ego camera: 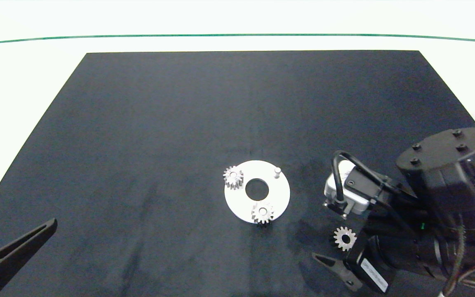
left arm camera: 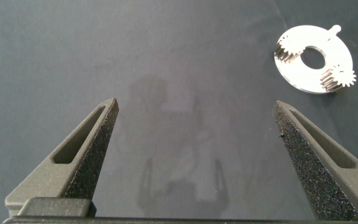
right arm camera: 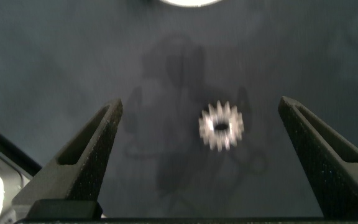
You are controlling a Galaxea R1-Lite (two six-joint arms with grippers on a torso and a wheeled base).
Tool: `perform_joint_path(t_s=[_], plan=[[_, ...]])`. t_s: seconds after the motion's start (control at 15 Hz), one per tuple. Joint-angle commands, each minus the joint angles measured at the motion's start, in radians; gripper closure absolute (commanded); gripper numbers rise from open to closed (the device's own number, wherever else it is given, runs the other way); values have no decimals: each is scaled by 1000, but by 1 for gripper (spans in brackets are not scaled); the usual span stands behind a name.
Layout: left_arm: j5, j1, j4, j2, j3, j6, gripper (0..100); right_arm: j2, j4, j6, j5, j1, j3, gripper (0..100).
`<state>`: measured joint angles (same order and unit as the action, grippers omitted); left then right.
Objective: Install three planetary gears onto the carrier pins
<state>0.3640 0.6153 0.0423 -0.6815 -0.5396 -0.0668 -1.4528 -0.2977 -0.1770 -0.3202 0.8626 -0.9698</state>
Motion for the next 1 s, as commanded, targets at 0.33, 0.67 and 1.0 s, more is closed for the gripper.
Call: perform_joint_path(t_s=[0.33, 0.67, 1.0], plan=[[3, -2, 1, 10, 3, 1, 0, 117, 250, 4, -39, -65, 260, 0], [3, -3, 1, 14, 7, -1, 0, 98, 410, 62, -31, -88, 396, 0], [3, -3, 2, 17, 20, -1, 0, 18, 603, 97, -34, -102, 470, 0]])
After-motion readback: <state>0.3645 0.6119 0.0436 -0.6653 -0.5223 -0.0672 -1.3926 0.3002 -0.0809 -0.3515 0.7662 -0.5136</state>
